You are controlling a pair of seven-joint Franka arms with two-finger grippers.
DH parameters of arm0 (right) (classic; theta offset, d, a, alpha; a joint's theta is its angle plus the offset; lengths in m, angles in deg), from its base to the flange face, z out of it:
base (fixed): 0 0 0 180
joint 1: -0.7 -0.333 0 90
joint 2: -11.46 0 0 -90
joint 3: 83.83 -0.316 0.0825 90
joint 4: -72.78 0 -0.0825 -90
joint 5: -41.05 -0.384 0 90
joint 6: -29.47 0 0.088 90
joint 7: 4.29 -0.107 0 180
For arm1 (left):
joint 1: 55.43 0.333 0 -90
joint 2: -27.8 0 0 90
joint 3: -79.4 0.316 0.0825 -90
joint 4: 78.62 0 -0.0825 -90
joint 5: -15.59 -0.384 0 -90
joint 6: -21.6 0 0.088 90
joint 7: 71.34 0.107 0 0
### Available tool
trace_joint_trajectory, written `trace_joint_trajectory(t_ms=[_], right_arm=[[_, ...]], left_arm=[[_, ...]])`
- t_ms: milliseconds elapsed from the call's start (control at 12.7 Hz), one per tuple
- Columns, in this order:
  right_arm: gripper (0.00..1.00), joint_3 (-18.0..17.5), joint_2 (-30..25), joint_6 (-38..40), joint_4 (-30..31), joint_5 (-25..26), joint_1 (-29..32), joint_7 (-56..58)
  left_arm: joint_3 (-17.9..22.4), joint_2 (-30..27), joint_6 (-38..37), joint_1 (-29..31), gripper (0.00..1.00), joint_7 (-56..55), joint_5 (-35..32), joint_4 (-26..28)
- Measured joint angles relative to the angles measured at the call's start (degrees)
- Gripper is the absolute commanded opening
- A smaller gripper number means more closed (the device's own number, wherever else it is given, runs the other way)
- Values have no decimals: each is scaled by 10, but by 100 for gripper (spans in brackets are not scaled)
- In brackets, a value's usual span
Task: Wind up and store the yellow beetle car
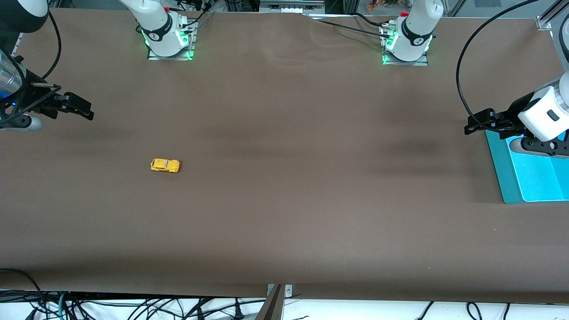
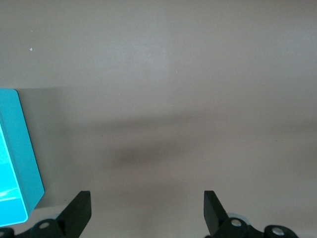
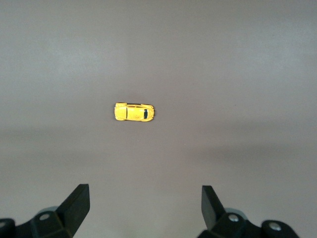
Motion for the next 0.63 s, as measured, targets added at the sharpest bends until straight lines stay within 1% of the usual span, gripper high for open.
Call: trace_joint_trajectory(t_ms=[631], right_arm=[[100, 0, 6, 3, 0, 0, 1, 0]], left_arm=[[0, 0, 0, 0, 100, 0, 0, 0]])
